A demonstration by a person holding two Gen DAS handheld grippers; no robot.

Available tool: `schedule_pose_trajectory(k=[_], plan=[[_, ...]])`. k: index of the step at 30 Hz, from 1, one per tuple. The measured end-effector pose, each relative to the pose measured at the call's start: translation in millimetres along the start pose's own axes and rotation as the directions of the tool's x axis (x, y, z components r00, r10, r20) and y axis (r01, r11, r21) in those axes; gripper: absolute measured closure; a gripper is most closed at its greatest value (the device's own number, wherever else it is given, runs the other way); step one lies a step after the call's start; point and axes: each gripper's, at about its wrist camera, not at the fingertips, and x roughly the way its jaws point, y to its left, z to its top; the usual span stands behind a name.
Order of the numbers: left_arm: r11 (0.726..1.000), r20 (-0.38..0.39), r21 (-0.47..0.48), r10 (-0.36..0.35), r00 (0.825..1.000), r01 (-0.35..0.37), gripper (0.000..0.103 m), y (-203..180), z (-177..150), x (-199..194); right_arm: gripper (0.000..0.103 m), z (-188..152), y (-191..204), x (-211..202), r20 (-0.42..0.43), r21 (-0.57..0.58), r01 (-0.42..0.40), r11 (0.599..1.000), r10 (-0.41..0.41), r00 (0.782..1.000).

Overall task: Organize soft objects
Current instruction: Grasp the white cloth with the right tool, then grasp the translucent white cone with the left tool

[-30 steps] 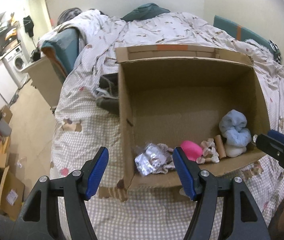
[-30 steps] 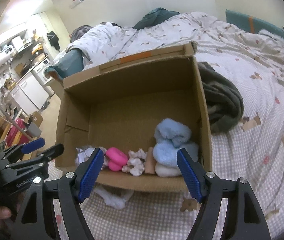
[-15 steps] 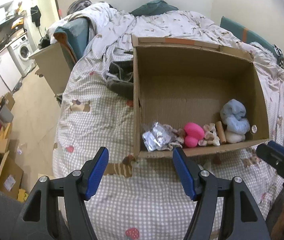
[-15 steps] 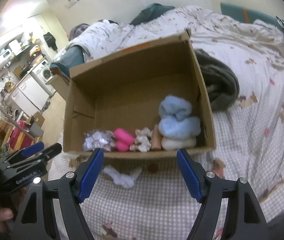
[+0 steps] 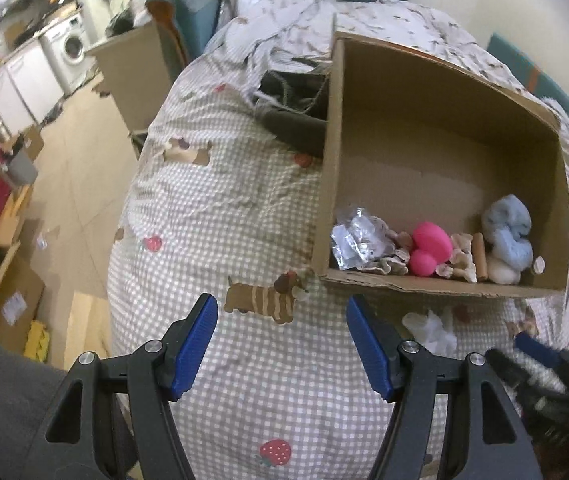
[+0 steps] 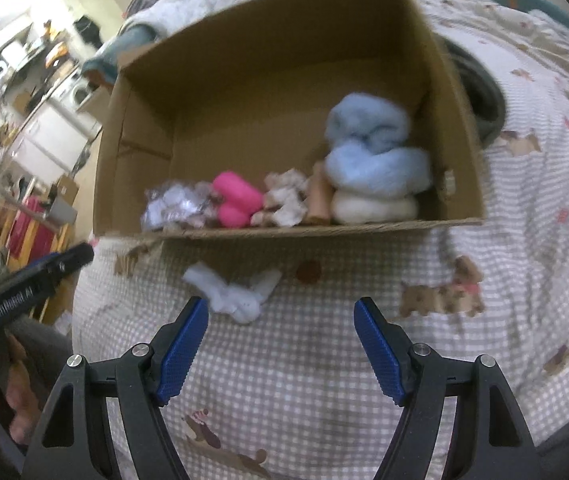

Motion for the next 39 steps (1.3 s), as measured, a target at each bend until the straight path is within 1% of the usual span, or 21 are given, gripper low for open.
schedule_pose_trajectory(k=[2,7,11,12,13,14,16,17,18,19,21,23,28,30,31,34,37,39], plan=[[1.0,-0.021,-0.017,-0.011,1.0,0.01,0.039,1.9,0.6,4.1,0.023,-1.1,10.5,10.4,-0.036,-0.045,-0.021,0.999,0.02,0.999],[0.999,-0.065,-0.036,-0.03,0.997,0.028,0.039,0.3,0.9,14.1,0.023,-4.8,36.9,34.7,-0.093,-0.163,-0.023,0.986,0.008,0.996],[0.998,-0.078,-0.045,-0.038,0.996,0.035,0.039,-1.5,3.1,19.0,0.023,-3.6,48.3,49.5,-0.091,-0.221,-0.009,0.975,-0.011,0.996],[0.999,-0.081,-0.043,-0.036,0.996,0.033,0.039,-1.9,2.9,19.8,0.026,-3.3,49.5,52.7,-0.09,-0.229,-0.004,0.973,-0.017,0.996],[0.999,-0.085,-0.042,-0.034,0.996,0.031,0.039,-2.2,2.8,20.8,0.03,-2.8,50.4,57.1,-0.094,-0.236,-0.001,0.972,-0.022,0.995],[0.999,-0.089,-0.041,-0.032,0.996,0.029,0.039,-2.4,2.7,21.9,0.043,-1.4,50.7,60.7,-0.104,-0.238,-0.003,0.971,-0.022,0.994],[0.999,-0.095,-0.042,-0.029,0.995,0.025,0.039,-2.0,2.4,23.7,0.06,-0.6,51.4,68.5,-0.129,-0.232,-0.006,0.973,-0.025,0.991],[0.999,-0.098,-0.042,-0.028,0.995,0.024,0.039,-1.8,2.8,24.8,0.067,-0.8,52.1,69.4,-0.124,-0.239,0.007,0.971,-0.037,0.992],[0.999,-0.101,-0.043,-0.028,0.994,0.023,0.039,-1.6,2.9,25.7,0.069,-1.0,52.9,68.7,-0.117,-0.249,0.022,0.968,-0.053,0.992],[0.999,-0.103,-0.044,-0.028,0.994,0.024,0.039,-1.6,3.1,26.6,0.074,-1.0,52.9,66.7,-0.115,-0.251,0.024,0.968,-0.054,0.992],[0.999,-0.109,-0.044,-0.033,0.993,0.028,0.039,-2.4,2.5,28.3,0.078,-0.4,51.2,57.9,-0.108,-0.242,0.012,0.97,-0.039,0.993],[0.999,-0.117,-0.035,-0.038,0.992,0.034,0.039,-4.6,1.6,30.5,0.079,0.0,47.8,46.9,-0.101,-0.226,0.007,0.974,-0.031,0.994],[0.997,-0.136,0.019,-0.069,0.988,0.072,0.039,-21.4,-3.0,35.7,0.079,-2.4,30.1,8.9,-0.086,-0.127,-0.015,0.992,0.004,0.996],[0.991,-0.156,0.057,-0.107,0.982,0.118,0.039,-35.2,-4.5,40.3,0.079,-1.9,21.9,-6.1,-0.066,-0.104,-0.003,0.995,-0.004,0.998],[0.985,-0.172,0.082,-0.138,0.975,0.154,0.039,-44.9,-5.4,43.8,0.079,-4.1,17.4,-11.6,-0.057,-0.087,-0.002,0.996,-0.003,0.998],[0.966,-0.201,0.156,-0.175,0.964,0.208,0.039,-68.7,-8.4,52.3,0.079,-5.7,3.6,-19.6,-0.025,-0.025,0.001,1.0,-0.002,1.0],[0.957,-0.218,0.196,-0.171,0.961,0.215,0.039,-83.5,-11.0,64.5,0.079,-3.9,-6.4,-20.8,-0.005,0.017,0.013,1.0,-0.013,1.0],[0.957,-0.23,0.201,-0.163,0.959,0.211,0.04,-87.9,-11.3,74.1,0.079,-1.8,-10.9,-20.1,-0.002,0.03,0.02,0.999,-0.02,1.0]])
